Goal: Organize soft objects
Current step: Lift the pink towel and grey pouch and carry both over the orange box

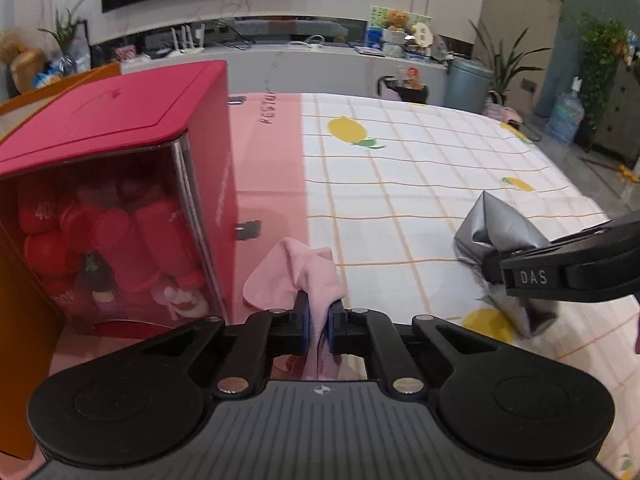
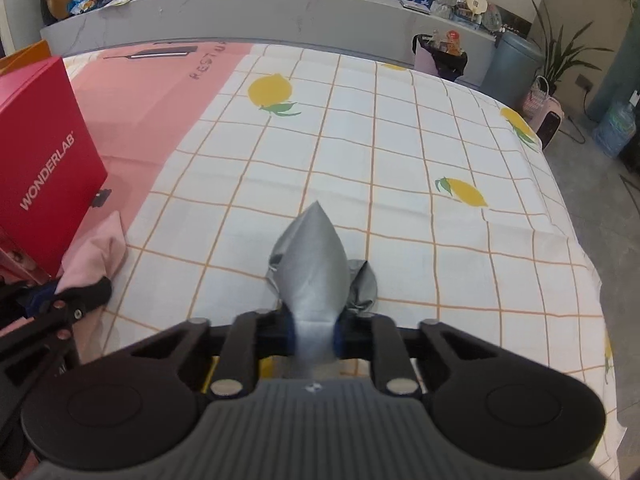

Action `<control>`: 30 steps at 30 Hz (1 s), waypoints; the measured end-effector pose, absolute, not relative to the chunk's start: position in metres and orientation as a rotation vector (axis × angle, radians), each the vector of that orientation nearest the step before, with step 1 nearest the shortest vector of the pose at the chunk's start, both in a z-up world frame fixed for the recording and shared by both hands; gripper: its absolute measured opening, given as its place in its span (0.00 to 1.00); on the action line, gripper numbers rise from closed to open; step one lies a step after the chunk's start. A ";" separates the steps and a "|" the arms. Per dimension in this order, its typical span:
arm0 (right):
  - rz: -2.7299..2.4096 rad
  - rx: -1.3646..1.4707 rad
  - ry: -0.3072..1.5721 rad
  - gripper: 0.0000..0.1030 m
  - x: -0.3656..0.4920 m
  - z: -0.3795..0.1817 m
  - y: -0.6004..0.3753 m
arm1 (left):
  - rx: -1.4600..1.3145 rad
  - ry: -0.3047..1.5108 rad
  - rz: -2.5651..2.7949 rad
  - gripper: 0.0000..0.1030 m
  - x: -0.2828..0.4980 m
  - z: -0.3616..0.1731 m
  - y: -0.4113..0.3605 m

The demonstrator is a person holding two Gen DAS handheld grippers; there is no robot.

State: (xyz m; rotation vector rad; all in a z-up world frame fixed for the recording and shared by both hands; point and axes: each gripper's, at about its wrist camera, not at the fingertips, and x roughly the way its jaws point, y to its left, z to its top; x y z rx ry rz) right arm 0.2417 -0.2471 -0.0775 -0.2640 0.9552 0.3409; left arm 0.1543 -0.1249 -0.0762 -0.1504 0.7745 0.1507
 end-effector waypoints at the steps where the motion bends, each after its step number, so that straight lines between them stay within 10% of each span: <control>1: 0.334 -0.240 0.951 0.08 0.242 -0.075 -0.251 | -0.156 0.772 0.134 0.08 0.154 -0.074 -0.126; 20: 0.483 -0.074 0.587 0.06 0.236 0.082 -0.117 | -0.078 0.480 0.206 0.08 0.136 0.085 -0.020; 30: 0.838 -0.188 0.685 0.07 0.199 0.073 0.052 | -0.106 0.640 0.332 0.08 0.110 0.048 0.085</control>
